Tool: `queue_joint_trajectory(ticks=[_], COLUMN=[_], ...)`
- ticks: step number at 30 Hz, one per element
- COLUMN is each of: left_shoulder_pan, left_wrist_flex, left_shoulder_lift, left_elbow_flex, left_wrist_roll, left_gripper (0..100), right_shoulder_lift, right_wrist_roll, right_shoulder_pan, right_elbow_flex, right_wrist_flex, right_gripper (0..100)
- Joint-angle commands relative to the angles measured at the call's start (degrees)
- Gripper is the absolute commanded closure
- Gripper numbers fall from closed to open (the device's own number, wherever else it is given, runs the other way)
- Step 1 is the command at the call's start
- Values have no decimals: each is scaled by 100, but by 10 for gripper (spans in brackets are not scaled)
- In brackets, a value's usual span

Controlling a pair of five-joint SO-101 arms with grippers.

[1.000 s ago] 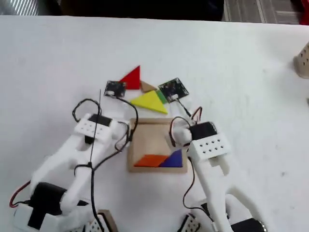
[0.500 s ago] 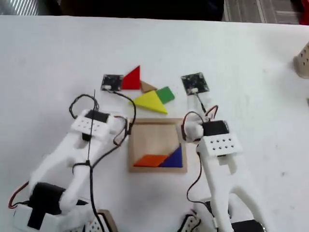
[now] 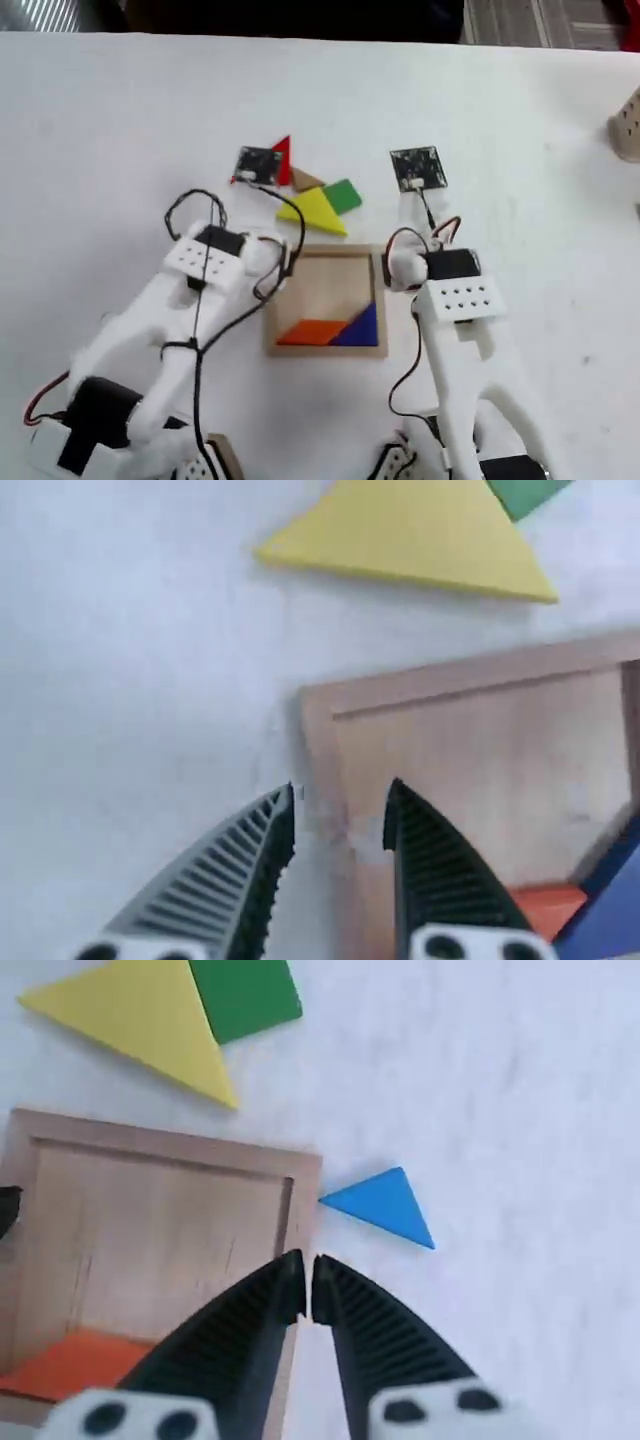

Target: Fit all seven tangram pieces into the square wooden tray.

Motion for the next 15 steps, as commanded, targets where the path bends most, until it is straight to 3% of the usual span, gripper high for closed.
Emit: queue_joint_trajectory(ticks=[1, 6, 15], left_shoulder_pan=[75, 66, -418], left_wrist_flex=[-176, -440, 88], left_shoulder_lift=[-31, -31, -40], left_elbow_flex=[44, 607, 668], left_wrist_roll=[264, 360, 18], left_gripper=[837, 838, 835], right_shoulder_lift=[-119, -119, -127], right_wrist_roll=[-18, -18, -9], right_shoulder_pan=[31, 31, 31], right_elbow_flex=[-18, -18, -18], right_wrist_flex=[-101, -101, -92], right_gripper=[981, 981, 981])
